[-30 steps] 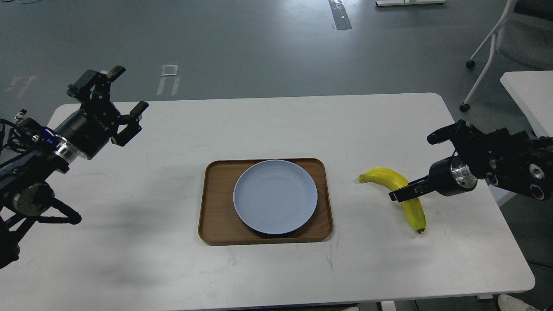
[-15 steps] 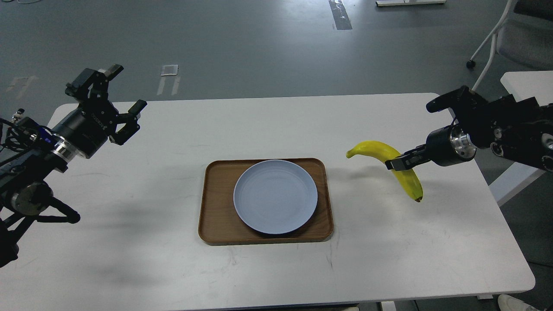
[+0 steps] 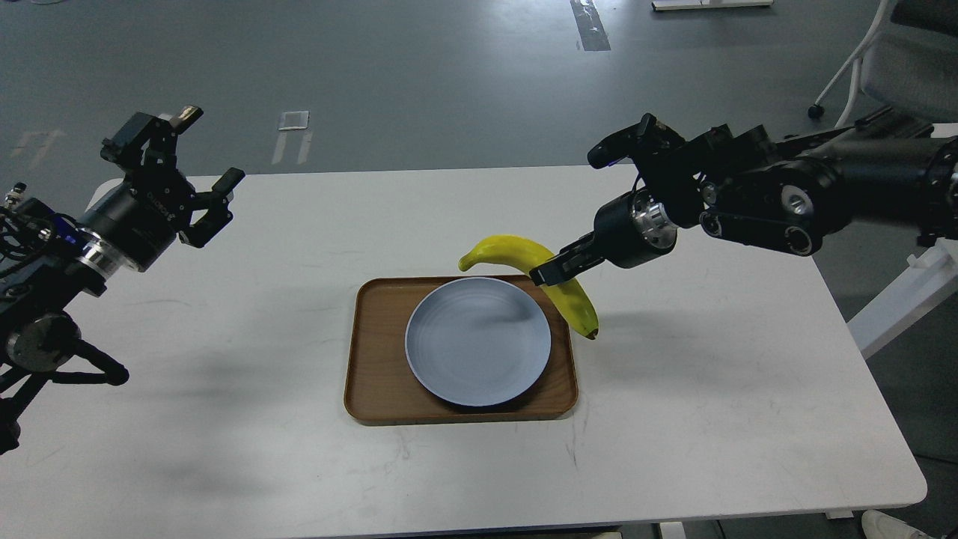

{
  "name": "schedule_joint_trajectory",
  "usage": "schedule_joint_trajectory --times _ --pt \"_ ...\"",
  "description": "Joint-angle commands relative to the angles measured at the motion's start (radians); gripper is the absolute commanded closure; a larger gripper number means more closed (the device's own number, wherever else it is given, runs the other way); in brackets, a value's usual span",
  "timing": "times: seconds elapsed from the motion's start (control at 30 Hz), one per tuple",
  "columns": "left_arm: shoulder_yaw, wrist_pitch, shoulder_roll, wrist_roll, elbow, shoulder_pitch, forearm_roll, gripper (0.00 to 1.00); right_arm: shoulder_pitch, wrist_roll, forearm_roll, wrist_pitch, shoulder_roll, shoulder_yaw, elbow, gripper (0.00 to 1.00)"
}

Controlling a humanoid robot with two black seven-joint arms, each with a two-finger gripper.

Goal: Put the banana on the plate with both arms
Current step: 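Lift the banana with the right gripper and lower it onto the plate, then release the banana and retract the right gripper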

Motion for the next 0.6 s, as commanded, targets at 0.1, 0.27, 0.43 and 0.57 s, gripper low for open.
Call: schedule_joint_trajectory --times 0.1,0.27,0.43,0.57 --pt "-0.001 0.000 0.001 0.000 0.000 -0.001 0.000 0.02 -0.049 0.000 0.060 -0.002 0.120 -0.012 -0.060 0.94" --pt "0.000 0.000 0.006 0.000 -0.001 -0.001 -0.002 0.02 -0.089 0.000 0.114 0.000 0.176 -0.013 -0.092 0.91" --pt "-0.001 0.000 0.014 0.000 0.000 0.001 -0.002 0.02 -0.112 0.000 0.115 -0.005 0.176 -0.029 -0.120 0.86" --pt "-0.007 0.000 0.015 0.000 0.000 0.001 -0.002 0.02 -0.127 0.000 0.115 -0.006 0.176 -0.032 -0.144 0.75"
